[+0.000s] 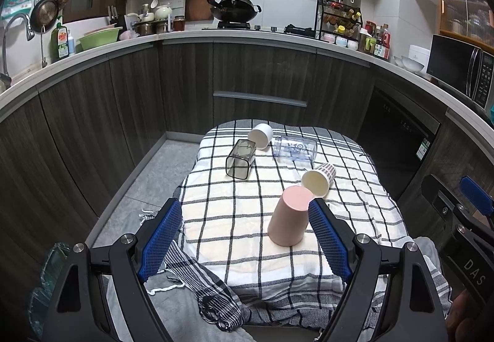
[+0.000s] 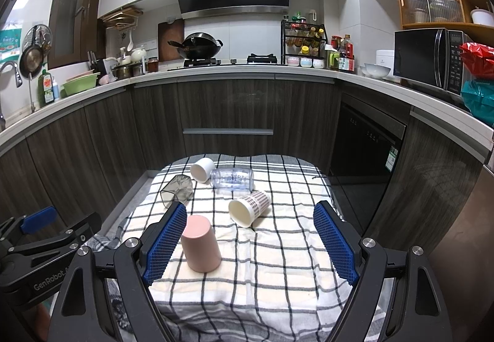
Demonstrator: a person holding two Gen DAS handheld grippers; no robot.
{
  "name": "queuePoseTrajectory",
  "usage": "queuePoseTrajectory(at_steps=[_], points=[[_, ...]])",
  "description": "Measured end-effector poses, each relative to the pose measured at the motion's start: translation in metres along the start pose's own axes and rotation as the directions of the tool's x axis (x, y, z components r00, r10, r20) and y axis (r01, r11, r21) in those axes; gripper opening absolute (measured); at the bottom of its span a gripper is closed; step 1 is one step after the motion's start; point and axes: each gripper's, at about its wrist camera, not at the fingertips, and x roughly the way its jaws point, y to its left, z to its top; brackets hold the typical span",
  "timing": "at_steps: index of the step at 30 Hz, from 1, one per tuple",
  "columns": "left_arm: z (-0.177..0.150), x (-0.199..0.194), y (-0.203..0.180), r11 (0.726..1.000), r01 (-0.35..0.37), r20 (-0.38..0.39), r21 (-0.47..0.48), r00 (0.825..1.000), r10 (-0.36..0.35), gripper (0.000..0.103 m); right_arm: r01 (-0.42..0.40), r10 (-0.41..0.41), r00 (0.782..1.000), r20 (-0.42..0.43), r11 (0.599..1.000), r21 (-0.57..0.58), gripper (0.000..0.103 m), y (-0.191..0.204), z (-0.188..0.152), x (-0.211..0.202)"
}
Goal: Flip cup upside down
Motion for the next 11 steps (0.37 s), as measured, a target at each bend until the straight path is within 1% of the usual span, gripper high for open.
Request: queuePoseTrajectory(at_steps=[8,9,11], points=[[-0.0018,0.0044,0.0016,1.000,0.012,-0.018,0.004,1.000,-0.012,0.085,0.001,-0.001,1.000,0.000,1.000,-0.001,0.084,0.0002,0.0006,0.0002],[-0.0018,0.0047,0.0014,1.000,0.008,-0.018,0.004,1.000,-0.008,0.085,0.001,-0.001,1.000,0.000,1.000,0.000,0.084,0.0003,0.0004,0.0002],[-0.0012,0.0058,0.0017,1.000,0.006,-0.021,0.003,1.000,-0.006,0.090,0.000,0.000,1.000,-0.001,1.000,0.002,0.084,0.0001,0.0006,0.0001]])
